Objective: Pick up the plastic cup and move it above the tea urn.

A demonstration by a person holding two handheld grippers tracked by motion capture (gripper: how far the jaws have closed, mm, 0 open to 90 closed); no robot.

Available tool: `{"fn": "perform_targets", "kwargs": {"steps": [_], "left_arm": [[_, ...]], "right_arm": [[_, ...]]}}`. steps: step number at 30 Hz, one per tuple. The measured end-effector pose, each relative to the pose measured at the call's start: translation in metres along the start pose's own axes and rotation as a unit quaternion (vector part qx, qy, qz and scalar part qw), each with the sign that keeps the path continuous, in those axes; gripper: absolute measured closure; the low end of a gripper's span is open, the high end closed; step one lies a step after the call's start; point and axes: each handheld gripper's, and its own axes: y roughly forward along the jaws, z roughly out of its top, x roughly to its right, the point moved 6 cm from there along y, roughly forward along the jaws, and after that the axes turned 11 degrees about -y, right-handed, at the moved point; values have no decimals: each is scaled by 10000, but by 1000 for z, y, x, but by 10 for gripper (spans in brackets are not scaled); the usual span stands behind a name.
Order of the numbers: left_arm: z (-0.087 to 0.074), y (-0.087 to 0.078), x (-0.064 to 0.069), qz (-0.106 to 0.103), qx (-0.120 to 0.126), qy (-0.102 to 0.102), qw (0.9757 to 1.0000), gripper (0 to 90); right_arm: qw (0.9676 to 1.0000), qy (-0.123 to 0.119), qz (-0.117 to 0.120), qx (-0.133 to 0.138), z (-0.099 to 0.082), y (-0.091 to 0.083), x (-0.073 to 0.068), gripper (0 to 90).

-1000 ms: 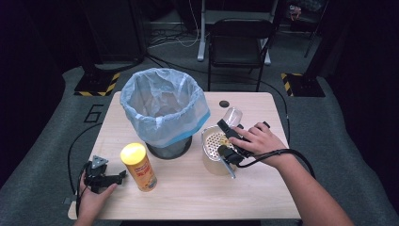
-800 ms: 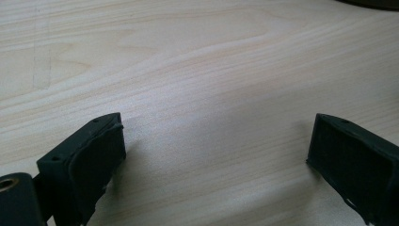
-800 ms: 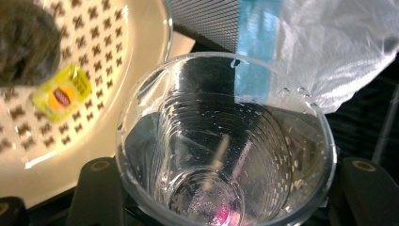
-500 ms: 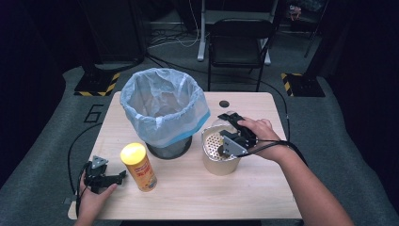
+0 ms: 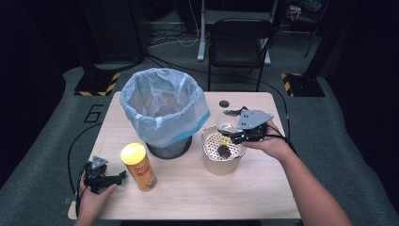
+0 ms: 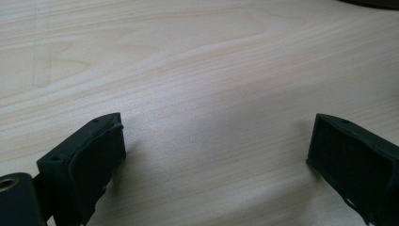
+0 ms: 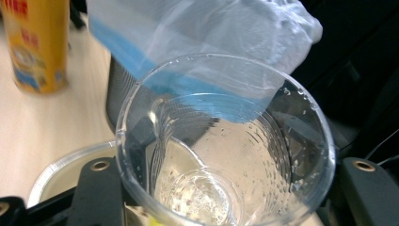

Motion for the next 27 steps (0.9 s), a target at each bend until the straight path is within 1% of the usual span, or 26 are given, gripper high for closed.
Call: {"fn": "perform_targets", "kwargs": {"steps": [1,3,6,8,10,12,14,15,16,17,18,20,24,27], "left_arm": [[0,0,0,0,0,-1,10000,44],[0,0,0,-1,1,-2,10000,43],[0,0,0,0,1,0,10000,43],[0,0,0,0,-1,-1,10000,43],[0,0,0,3,-4,0,10000,43],[0,0,0,0,0,-1,10000,43],[0,0,0,0,-2,0,10000,43],[0,0,0,5,-15,3,10000,43],[0,0,0,0,0,-2,10000,43],[0,0,0,2,-6,1,10000,43],[0,0,0,5,-14,4,10000,43],[0,0,0,1,0,-1,10000,43],[0,0,0,0,1,-2,10000,43],[0,0,0,8,-16,4,10000,43]], "right_arm": [[9998,204,28,47,1,-1,2,365],[9972,725,171,110,3,-4,5,365],[9925,1200,253,19,6,-9,10,365],[9902,1371,259,-21,9,-13,13,365],[9868,1592,296,23,13,-17,16,365],[9849,1706,284,11,15,-19,18,365],[9813,1899,311,34,17,-20,19,366],[9805,1943,281,24,18,-20,20,366],[9785,2037,311,21,20,-21,21,366],[9773,2087,353,-22,23,-22,21,366],[9778,2064,357,-98,26,-22,22,367],[9802,1937,370,-167,35,-24,24,367],[9818,1870,289,-137,57,-25,32,368],[9827,1829,240,-177,69,-22,36,367]]}}
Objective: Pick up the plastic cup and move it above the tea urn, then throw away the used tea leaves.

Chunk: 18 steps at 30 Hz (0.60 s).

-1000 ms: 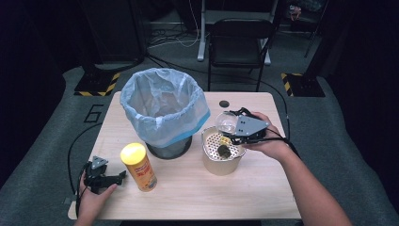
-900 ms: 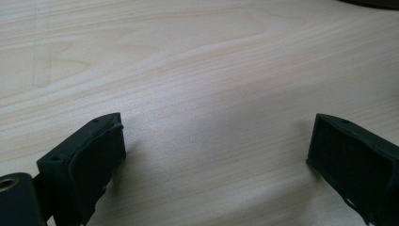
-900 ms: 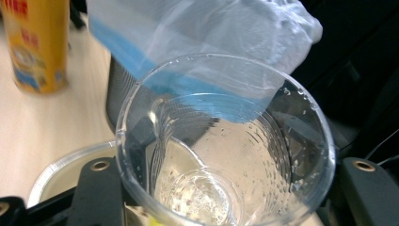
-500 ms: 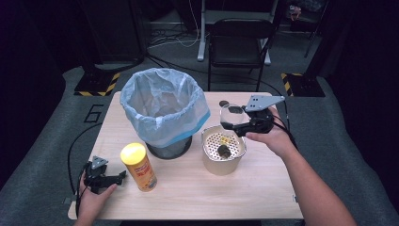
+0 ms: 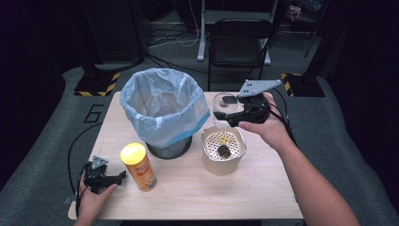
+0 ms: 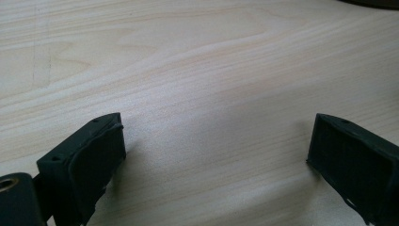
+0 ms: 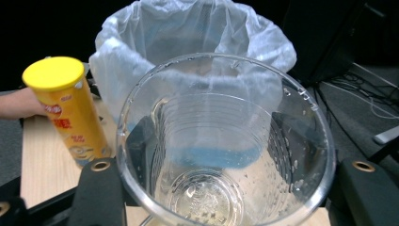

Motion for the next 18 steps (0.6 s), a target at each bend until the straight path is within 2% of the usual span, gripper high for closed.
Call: {"fn": "perform_targets", "kwargs": {"steps": [4,9,12,18], "left_arm": [[0,0,0,-2,0,-4,10000,43],[0,0,0,-8,14,-4,10000,43],[0,0,0,-8,15,-4,10000,43],[0,0,0,-3,-2,1,10000,43]], "right_arm": [[10000,0,-48,-37,18,7,1,367],[9999,96,59,-49,39,16,3,367],[10000,40,35,-59,50,21,6,367],[10000,58,-25,45,75,27,15,367]]}}
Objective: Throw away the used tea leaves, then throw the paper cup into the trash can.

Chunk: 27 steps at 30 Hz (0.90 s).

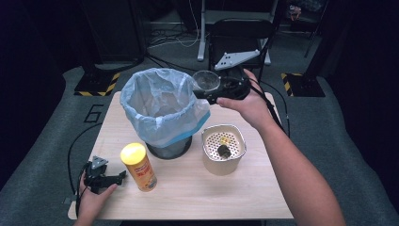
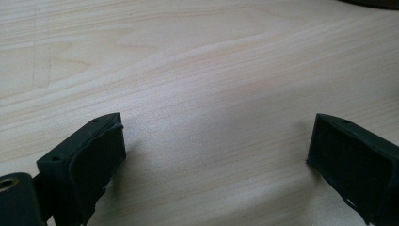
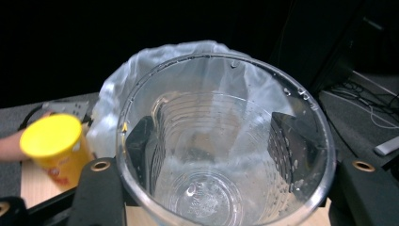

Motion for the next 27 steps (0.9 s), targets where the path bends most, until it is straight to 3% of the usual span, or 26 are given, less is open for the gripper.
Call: {"fn": "perform_targets", "kwargs": {"steps": [5,11,12,21,27], "left_arm": [[0,0,0,2,9,24,10000,43],[1,1,0,11,46,20,10000,43],[0,-1,0,-41,-103,32,9999,43],[0,-2,-1,-29,-122,67,9999,44],[0,-1,-1,-5,-32,65,10000,44]], "right_arm": [[9999,93,36,132,19,8,6,367],[9998,38,34,197,34,25,5,367],[9998,20,37,190,36,30,5,367],[9996,243,21,159,39,68,2,351],[9995,245,-118,138,37,89,3,342]]}}
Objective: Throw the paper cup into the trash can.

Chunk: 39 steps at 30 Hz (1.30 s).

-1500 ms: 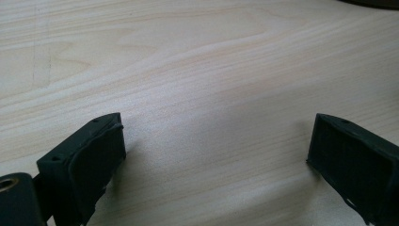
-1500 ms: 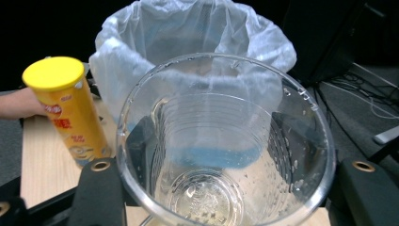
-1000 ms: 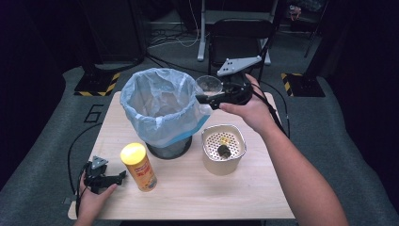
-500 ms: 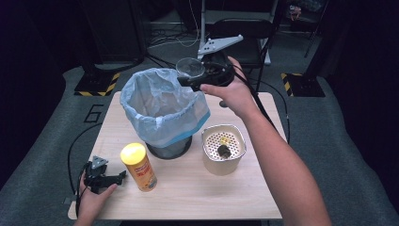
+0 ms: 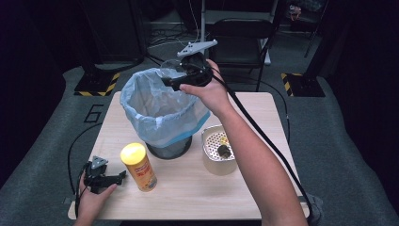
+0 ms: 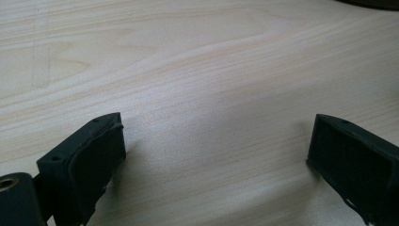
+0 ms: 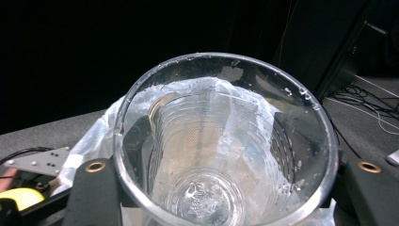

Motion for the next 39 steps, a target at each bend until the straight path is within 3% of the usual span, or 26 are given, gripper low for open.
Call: {"fn": "perform_targets", "kwargs": {"steps": [7,9,10,11,13,15,18,23,24,28,30,31,33,37,39], "left_arm": [[-1,-1,1,-8,16,-22,10000,44],[-2,-3,0,-38,-101,24,9999,50],[-2,-3,0,-16,-27,7,10000,63],[0,-4,1,-123,92,-116,9998,88],[0,-8,1,-356,46,-294,9989,158],[3,-12,4,-614,113,-457,9970,157],[11,-21,10,-776,346,-286,9960,155],[14,-32,20,-897,416,-65,9951,151],[15,-32,20,-881,422,60,9952,151],[13,-40,20,-1053,239,-74,9941,168],[13,-46,20,-1273,276,-227,9912,240],[13,-48,18,-1249,313,-252,9914,285],[15,-52,16,-1171,403,-342,9917,260],[18,-62,16,-1345,495,-501,9884,249],[20,-64,17,-1349,500,-433,9887,236]], "right_arm": [[9996,-43,7,-265,-14,24,-2,306],[9994,-49,44,-336,-18,30,-5,302],[9993,-58,57,-356,-19,32,-6,300],[9993,-73,66,-374,-20,34,-7,295],[9988,-77,120,-472,-23,40,-13,227],[9983,-126,55,-567,-26,44,-16,100],[9971,-190,-43,-730,-30,47,-19,37],[9981,-100,-99,-599,-31,43,-16,54],[9985,-99,-73,-539,-30,41,-16,67],[9990,-159,-34,-421,-29,32,-17,118],[9993,-163,-57,-344,-28,25,-17,135],[9993,-176,-68,-319,-28,20,-17,144],[9994,-220,-74,-259,-28,11,-17,207],[9994,-263,-114,-168,-33,-10,-15,243],[9993,-294,-130,-184,-37,-22,-14,251]]}}
